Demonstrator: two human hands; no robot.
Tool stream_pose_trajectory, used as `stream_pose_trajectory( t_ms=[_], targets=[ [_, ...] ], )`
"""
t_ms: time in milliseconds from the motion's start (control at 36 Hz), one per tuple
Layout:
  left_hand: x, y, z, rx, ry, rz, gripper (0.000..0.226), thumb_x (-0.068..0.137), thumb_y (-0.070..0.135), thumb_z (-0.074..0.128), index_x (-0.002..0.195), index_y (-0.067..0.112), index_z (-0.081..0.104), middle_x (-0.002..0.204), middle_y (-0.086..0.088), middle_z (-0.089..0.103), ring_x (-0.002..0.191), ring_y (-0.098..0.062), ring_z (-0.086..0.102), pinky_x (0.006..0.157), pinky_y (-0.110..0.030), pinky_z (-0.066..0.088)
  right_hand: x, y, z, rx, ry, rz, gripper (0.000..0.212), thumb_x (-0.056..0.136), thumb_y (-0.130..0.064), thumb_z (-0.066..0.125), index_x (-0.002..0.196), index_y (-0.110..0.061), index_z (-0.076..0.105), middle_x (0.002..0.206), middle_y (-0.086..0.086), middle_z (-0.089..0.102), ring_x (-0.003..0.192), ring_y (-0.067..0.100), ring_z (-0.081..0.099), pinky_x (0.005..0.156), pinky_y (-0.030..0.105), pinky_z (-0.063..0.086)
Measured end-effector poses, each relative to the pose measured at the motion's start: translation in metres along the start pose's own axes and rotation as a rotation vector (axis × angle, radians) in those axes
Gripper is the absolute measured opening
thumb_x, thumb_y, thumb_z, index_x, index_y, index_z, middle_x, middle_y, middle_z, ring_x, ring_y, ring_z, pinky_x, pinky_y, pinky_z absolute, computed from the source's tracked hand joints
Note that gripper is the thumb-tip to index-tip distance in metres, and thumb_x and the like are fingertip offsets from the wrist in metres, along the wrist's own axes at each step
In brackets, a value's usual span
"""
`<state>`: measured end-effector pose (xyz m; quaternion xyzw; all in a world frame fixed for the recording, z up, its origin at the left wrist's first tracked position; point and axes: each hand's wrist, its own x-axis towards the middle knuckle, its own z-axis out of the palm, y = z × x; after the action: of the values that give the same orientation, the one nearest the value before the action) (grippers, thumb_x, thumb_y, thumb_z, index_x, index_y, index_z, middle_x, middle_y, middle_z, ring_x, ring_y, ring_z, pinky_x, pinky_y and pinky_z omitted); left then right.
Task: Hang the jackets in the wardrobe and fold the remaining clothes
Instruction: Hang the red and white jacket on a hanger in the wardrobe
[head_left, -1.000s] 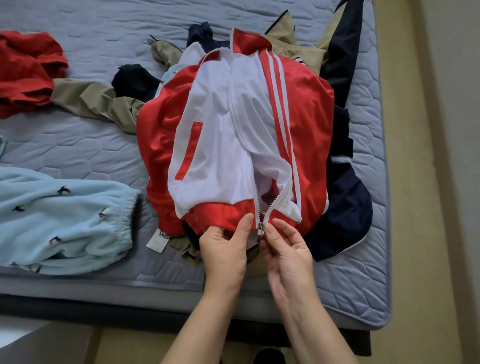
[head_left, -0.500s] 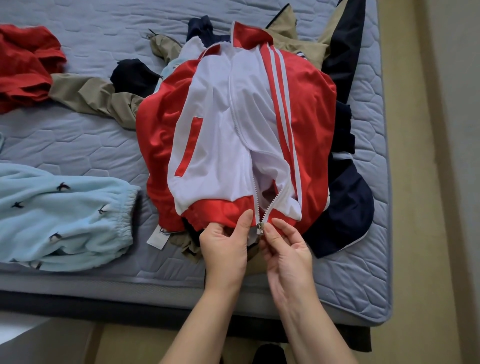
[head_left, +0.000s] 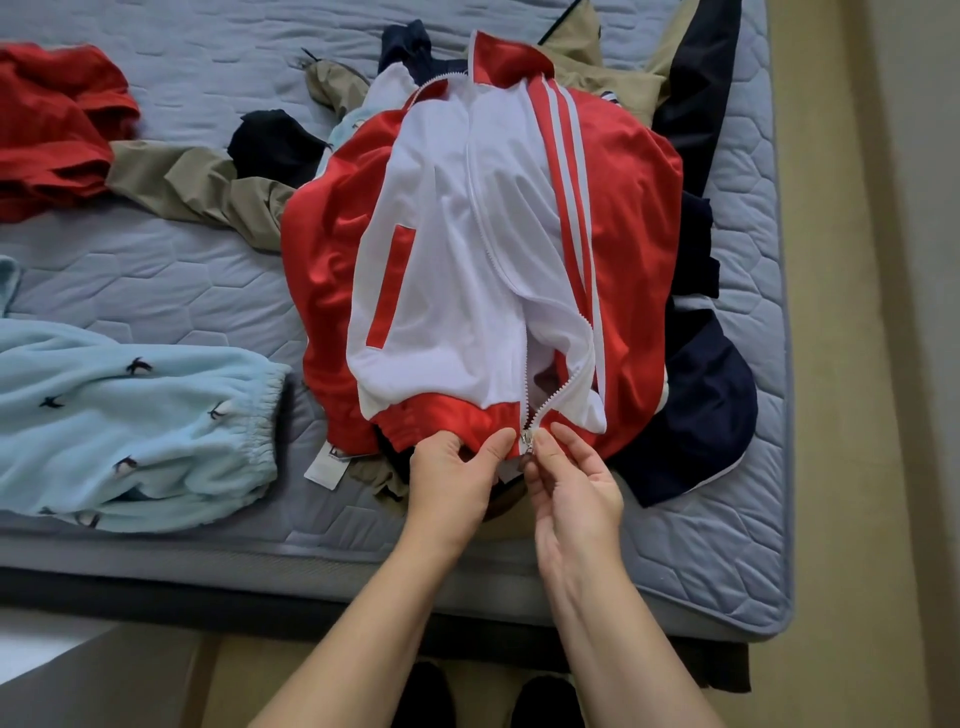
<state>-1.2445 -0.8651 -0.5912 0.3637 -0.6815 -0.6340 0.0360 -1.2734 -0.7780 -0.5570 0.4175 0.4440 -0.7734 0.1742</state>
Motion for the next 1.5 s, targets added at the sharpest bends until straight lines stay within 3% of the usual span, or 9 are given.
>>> stream_pose_trajectory(
  t_ms=[222, 361, 583, 750, 917, 1083, 1250, 1361, 1500],
  targets=[
    [0.006, -0.008, -0.013, 0.028, 0.038, -0.009, 0.041, 0.078, 0.027, 0.076, 0.062, -0.006, 0.059, 0.050, 0.001, 0.048, 0.047, -0.007, 0.040, 0.047, -0.026, 0.036, 0.003, -0.004, -0.015, -0.388, -0.203, 0.087, 0.008, 0.093, -0.014, 0.058, 0.097, -0.013, 0.051, 0.082, 0.004, 0.069, 0.062, 0.012, 0.066, 0.053, 0.020, 0.044],
    [0.009, -0.003, -0.015, 0.081, 0.015, 0.024, 0.046, 0.079, 0.026, 0.075, 0.065, -0.013, 0.056, 0.054, -0.007, 0.045, 0.051, -0.013, 0.038, 0.050, -0.031, 0.033, -0.002, -0.008, -0.016, -0.628, -0.330, 0.027, 0.020, 0.084, -0.007, 0.069, 0.097, -0.013, 0.056, 0.078, 0.006, 0.073, 0.062, 0.010, 0.065, 0.053, 0.019, 0.043],
    [0.006, 0.010, -0.020, 0.156, 0.006, 0.027, 0.042, 0.080, 0.025, 0.075, 0.065, -0.011, 0.059, 0.057, -0.014, 0.052, 0.054, -0.014, 0.041, 0.052, -0.040, 0.040, 0.004, -0.011, -0.010, -1.205, -0.312, -0.560, 0.010, 0.084, -0.014, 0.070, 0.075, -0.018, 0.067, 0.063, -0.003, 0.067, 0.055, 0.006, 0.064, 0.059, 0.016, 0.048],
    [0.006, 0.014, -0.029, 0.364, -0.016, 0.052, 0.048, 0.080, 0.028, 0.075, 0.051, 0.010, 0.041, 0.047, 0.003, 0.037, 0.046, -0.011, 0.031, 0.043, -0.021, 0.027, 0.008, -0.035, -0.007, -1.659, -0.438, -0.961, 0.016, 0.091, -0.019, 0.061, 0.083, -0.009, 0.071, 0.079, 0.008, 0.071, 0.076, 0.028, 0.064, 0.070, 0.041, 0.050],
    [-0.017, 0.002, -0.039, 0.440, -0.049, 0.017, 0.052, 0.081, 0.025, 0.074, 0.050, 0.016, 0.034, 0.050, 0.005, 0.036, 0.047, -0.009, 0.033, 0.044, -0.019, 0.030, 0.020, -0.084, 0.026, -1.702, -0.278, -1.102, 0.023, 0.092, -0.016, 0.057, 0.071, -0.005, 0.061, 0.069, 0.010, 0.062, 0.070, 0.032, 0.058, 0.063, 0.038, 0.043],
    [-0.010, 0.015, -0.055, 0.579, -0.068, -0.123, 0.047, 0.082, 0.030, 0.072, 0.054, 0.013, 0.039, 0.056, 0.001, 0.042, 0.056, -0.015, 0.044, 0.047, -0.021, 0.029, 0.014, -0.095, 0.049, -1.849, -0.406, -1.147, 0.023, 0.095, -0.020, 0.055, 0.083, -0.004, 0.066, 0.075, 0.010, 0.064, 0.071, 0.029, 0.058, 0.061, 0.032, 0.036],
    [0.007, 0.053, -0.059, 0.789, -0.083, -0.175, 0.048, 0.078, 0.054, 0.066, 0.097, 0.011, 0.058, 0.095, -0.006, 0.065, 0.094, -0.029, 0.061, 0.073, -0.033, 0.048, 0.008, -0.107, 0.055, -1.821, -0.423, -1.147, 0.024, 0.095, -0.022, 0.054, 0.082, -0.006, 0.066, 0.074, 0.007, 0.064, 0.070, 0.027, 0.058, 0.062, 0.031, 0.038],
    [0.011, 0.074, -0.049, 0.988, 0.039, -0.046, 0.060, 0.074, 0.060, 0.067, 0.111, 0.016, 0.050, 0.112, -0.001, 0.061, 0.106, -0.026, 0.058, 0.081, -0.038, 0.045, 0.009, -0.112, 0.057, -1.866, -0.434, -1.141, 0.024, 0.095, -0.022, 0.053, 0.082, -0.007, 0.067, 0.075, 0.006, 0.065, 0.072, 0.027, 0.059, 0.062, 0.030, 0.034],
    [0.021, 0.091, -0.024, 1.179, 0.073, 0.255, 0.064, 0.073, 0.070, 0.060, 0.106, 0.017, 0.047, 0.105, 0.001, 0.050, 0.101, -0.021, 0.051, 0.083, -0.036, 0.039, 0.011, -0.115, 0.062, -1.864, -0.484, -1.108, 0.023, 0.094, -0.020, 0.056, 0.080, -0.006, 0.067, 0.072, 0.007, 0.064, 0.069, 0.028, 0.058, 0.063, 0.035, 0.043]
  ],
)
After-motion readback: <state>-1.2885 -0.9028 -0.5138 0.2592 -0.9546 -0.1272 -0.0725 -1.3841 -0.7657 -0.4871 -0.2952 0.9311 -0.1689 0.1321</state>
